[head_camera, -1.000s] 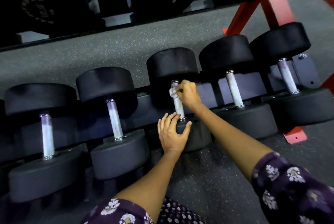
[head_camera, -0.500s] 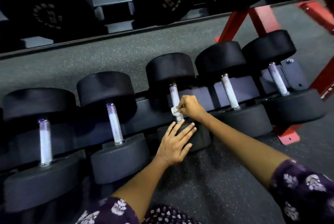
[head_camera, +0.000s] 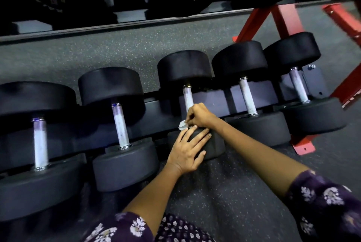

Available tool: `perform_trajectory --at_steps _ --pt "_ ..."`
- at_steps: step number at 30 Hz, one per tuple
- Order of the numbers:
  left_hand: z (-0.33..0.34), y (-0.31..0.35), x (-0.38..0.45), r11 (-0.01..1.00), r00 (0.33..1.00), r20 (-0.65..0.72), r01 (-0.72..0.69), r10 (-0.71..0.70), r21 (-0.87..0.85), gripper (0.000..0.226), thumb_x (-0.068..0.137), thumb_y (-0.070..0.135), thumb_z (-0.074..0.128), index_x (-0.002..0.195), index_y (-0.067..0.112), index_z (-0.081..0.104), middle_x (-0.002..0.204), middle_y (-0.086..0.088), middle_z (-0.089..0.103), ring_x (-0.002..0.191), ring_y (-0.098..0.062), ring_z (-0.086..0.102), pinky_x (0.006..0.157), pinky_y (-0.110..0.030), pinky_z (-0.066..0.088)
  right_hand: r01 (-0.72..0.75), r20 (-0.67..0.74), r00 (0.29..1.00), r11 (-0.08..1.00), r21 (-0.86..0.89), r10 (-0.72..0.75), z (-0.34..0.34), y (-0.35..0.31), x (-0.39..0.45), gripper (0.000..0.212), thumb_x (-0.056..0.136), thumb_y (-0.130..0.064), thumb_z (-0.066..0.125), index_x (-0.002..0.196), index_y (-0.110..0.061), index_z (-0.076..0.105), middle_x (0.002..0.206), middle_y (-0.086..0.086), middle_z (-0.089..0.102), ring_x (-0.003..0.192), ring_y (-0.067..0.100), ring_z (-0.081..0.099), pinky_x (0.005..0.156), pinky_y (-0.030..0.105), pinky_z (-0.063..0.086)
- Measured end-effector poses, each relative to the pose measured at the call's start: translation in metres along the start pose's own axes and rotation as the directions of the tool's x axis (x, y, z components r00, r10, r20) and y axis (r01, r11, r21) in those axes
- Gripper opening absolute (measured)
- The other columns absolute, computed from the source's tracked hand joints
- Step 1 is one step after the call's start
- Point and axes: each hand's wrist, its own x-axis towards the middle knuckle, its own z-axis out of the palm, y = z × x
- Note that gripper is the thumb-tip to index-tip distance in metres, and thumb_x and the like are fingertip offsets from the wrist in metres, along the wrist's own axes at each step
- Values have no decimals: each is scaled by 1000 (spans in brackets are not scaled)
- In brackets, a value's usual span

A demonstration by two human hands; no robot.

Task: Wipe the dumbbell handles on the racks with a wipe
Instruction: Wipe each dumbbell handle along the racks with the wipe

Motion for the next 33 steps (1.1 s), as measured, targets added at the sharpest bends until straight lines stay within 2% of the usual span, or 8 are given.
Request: perform_trajectory --at_steps 6,12,16,19,22,25,30,33 --pt "-1 1 0 1000 999 49 15 -15 8 51 91 34 41 139 18 43 142 -3 52 129 -31 43 109 -45 29 -19 54 998 996 -90 24 -21 28 -6 12 74 3 67 81 -2 75 86 13 73 87 18 67 68 17 42" --pt "-2 1 -1 1000 998 57 20 -21 14 51 91 35 40 140 18 42 142 -3 52 130 -31 41 110 -45 28 14 51 999 999 48 -16 -16 41 -11 11 70 1 74 80 -6 76 80 6 73 76 7 62 65 3 38" --pt "-2 1 -1 1000 998 62 25 -26 18 50 92 35 39 139 18 43 142 -3 53 130 -31 41 110 -44 27 -118 85 990 991 62 112 -15 44 -3 8 76 5 62 78 1 69 70 4 59 71 11 52 61 19 37" --pt "0 0 -2 1000 998 54 18 -18 8 47 99 37 29 139 18 44 142 -3 52 130 -31 42 110 -45 28 -267 234 949 934 236 211 0 36 13 15 78 9 51 73 -2 59 68 6 54 64 14 47 51 15 37" --pt "0 0 -1 1000 999 39 19 -19 7 48 101 39 22 139 18 44 142 -3 52 129 -31 42 109 -45 28 -396 418 883 816 420 213 1 45 21 27 81 16 45 97 0 60 83 10 61 73 16 58 69 21 48" --pt "1 0 -1 1000 999 37 18 -19 8 48 98 37 31 139 17 44 142 -2 52 130 -31 42 109 -45 29 -484 545 813 759 436 205 -11 61 29 25 85 16 46 79 -7 54 78 8 58 66 7 63 73 21 51" --pt "2 -2 -2 1000 1000 27 8 -8 11 49 95 37 34 139 17 44 144 -2 50 130 -31 42 107 -45 31 -489 555 799 786 377 231 -5 41 29 30 89 15 40 75 -5 58 60 1 65 61 8 60 54 14 49" --pt "1 -1 -1 1000 1000 22 14 -14 9 52 90 36 40 139 17 44 143 -2 50 129 -31 43 106 -45 32 -448 516 828 814 370 220 -8 39 23 29 89 15 41 74 0 61 45 -5 62 39 1 55 40 8 41"
